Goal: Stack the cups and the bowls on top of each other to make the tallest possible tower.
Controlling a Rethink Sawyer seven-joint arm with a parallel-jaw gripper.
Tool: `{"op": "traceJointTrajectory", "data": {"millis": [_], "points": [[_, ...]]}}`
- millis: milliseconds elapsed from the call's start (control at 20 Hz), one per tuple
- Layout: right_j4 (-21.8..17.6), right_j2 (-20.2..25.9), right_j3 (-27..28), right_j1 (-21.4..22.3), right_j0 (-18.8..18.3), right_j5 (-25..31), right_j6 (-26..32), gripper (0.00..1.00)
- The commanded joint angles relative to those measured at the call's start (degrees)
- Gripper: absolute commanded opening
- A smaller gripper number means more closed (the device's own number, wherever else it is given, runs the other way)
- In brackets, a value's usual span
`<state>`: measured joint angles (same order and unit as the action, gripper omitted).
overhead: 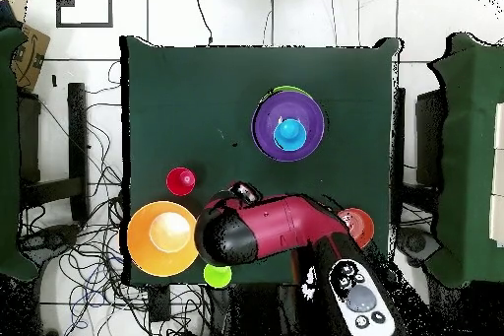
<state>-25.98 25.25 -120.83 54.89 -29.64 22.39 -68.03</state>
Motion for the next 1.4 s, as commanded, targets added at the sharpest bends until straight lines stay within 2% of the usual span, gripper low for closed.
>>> {"op": "traceJointTrajectory", "data": {"millis": [50, 200, 450, 800, 950, 1150, 1300, 1400], "points": [[1.08, -2.25, -1.81, -7.75, 2.56, 0.15, -10.62, 1.0], [0.66, -2.38, -2.21, -8.85, 2.48, -1.82, -10.76, 1.0], [0.82, -4.32, -0.83, -11.99, 5.4, -4.64, -13.24, 1.0], [2.13, -3.39, -1.7, -12.03, 5.73, -5.71, -14.41, 1.0], [2.89, -3.59, 1.2, -14.32, 7.5, -6.06, -16.41, 1.0], [1.89, -7.46, 6.17, -18.59, 12.03, -8.28, -19.79, 1.0], [1.32, -7.62, 5.44, -17.58, 12.22, -9.39, -20.18, 1.0], [1.01, -6.61, 3.49, -15.64, 10.85, -9.73, -19.74, 1.0]]}}
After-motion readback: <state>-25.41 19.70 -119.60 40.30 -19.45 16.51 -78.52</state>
